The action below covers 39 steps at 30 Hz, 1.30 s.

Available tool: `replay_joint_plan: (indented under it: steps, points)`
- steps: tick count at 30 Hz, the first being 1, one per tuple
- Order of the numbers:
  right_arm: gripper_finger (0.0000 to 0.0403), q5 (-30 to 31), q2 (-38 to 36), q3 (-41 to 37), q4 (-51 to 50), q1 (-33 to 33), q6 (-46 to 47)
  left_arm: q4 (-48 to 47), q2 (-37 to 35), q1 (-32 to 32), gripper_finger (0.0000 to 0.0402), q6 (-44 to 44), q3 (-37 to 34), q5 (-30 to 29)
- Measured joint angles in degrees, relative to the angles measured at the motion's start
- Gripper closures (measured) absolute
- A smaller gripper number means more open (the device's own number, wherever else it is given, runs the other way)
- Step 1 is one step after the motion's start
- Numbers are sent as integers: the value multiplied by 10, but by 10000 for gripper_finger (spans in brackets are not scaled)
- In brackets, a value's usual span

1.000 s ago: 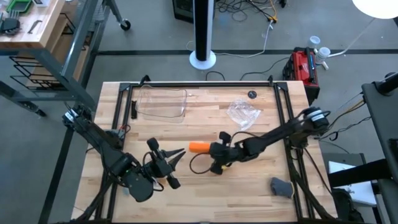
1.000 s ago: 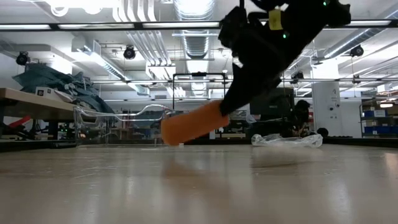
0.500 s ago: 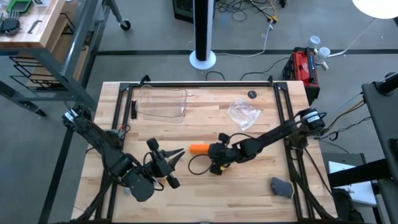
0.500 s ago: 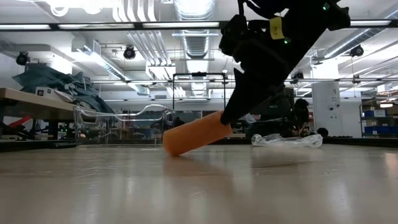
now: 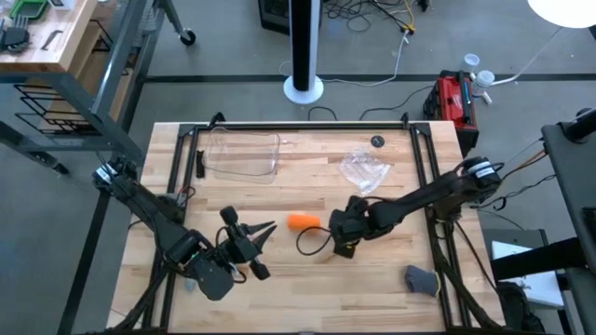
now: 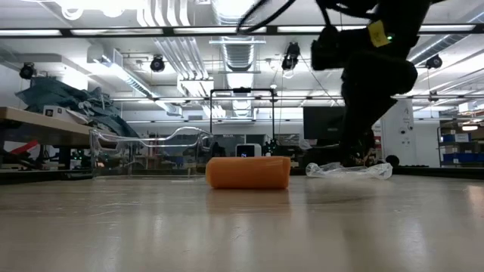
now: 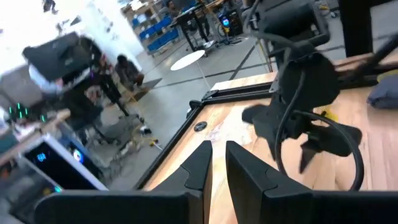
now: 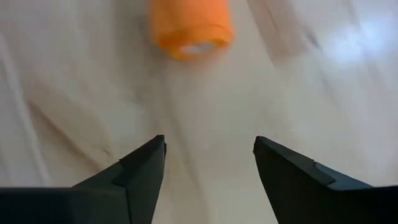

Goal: Roll bandage
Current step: Open the transparent zip bag

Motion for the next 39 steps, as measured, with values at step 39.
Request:
replay_joint_plan:
  steps: [39]
  points:
    - [156,-70,-6,-1,-124,-357,-53,191,-80,455,365,94,-116,803]
